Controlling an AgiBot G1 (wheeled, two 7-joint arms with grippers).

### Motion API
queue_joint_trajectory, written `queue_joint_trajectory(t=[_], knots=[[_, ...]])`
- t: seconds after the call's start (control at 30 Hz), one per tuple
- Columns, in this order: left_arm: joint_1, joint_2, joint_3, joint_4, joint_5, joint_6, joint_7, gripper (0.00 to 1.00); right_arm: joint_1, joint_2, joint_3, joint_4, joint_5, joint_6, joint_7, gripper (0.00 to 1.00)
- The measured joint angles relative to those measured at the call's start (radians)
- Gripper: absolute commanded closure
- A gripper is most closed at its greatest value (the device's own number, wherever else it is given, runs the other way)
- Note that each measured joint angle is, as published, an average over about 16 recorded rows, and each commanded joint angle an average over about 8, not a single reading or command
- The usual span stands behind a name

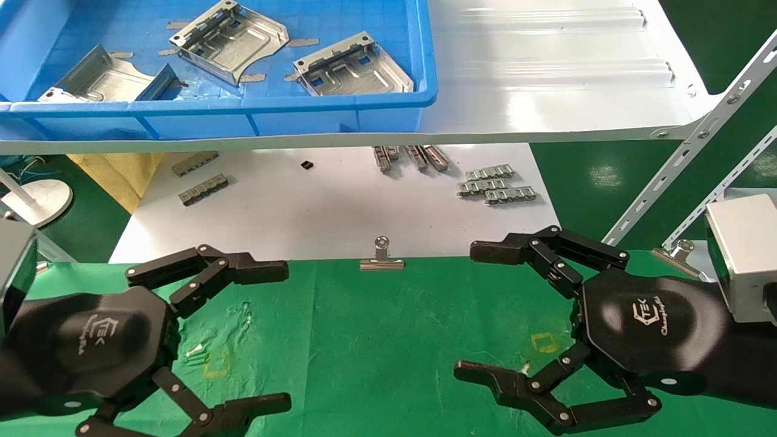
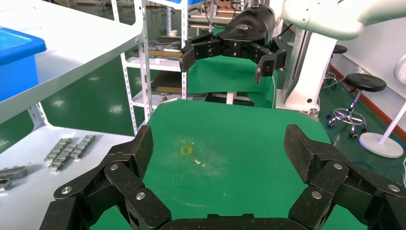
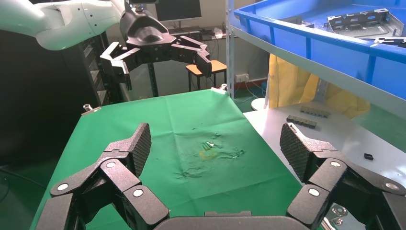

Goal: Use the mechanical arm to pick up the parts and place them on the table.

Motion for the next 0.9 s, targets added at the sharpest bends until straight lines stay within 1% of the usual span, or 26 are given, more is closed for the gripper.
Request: queue_joint_trajectory(t=[0.9], knots=[[0.000, 0.000, 0.000, 0.000, 0.000, 0.000, 0.000, 0.00, 0.000, 0.000, 0.000, 0.000, 0.000, 0.000, 0.000, 0.00]])
